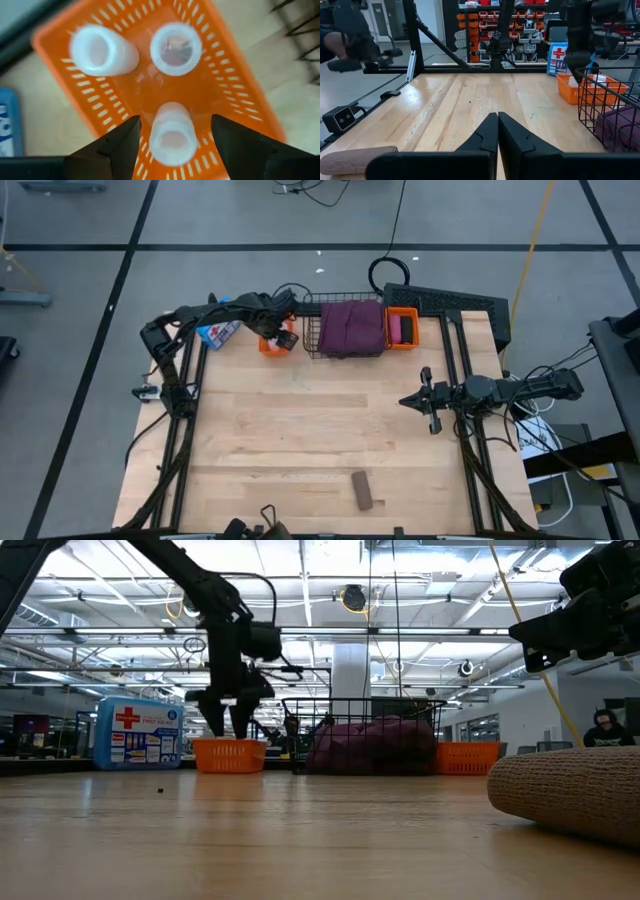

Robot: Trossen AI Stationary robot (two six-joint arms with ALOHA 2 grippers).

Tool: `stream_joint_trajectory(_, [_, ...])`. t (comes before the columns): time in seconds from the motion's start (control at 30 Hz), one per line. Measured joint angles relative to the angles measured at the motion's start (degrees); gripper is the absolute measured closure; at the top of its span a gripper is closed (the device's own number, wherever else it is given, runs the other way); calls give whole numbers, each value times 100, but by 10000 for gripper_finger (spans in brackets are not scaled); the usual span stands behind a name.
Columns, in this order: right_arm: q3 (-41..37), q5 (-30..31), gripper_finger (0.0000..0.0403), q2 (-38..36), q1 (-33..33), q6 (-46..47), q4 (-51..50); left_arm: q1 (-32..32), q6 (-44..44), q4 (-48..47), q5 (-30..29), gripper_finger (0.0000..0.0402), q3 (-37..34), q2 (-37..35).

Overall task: Pick & place medical supplies in basket/bin
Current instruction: Put the brown bandage into the right orange bin

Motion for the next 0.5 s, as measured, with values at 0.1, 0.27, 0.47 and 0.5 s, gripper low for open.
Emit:
stream_joint_trajectory(0.1, [0,1,403,-1,-1,0,-1,2,0,3,-14,151,1,-295])
stream_joint_trajectory(0.27, [0,1,403,-2,-1,1,0,2,106,2,-13,151,2,-928])
stream_joint_trajectory(0.47, [0,1,403,-2,-1,0,1,4,455,-28,63,151,2,-2053])
stream_joint_trajectory(0.5, [0,0,403,-2,-1,0,-1,4,454,-35,106,151,2,-2283])
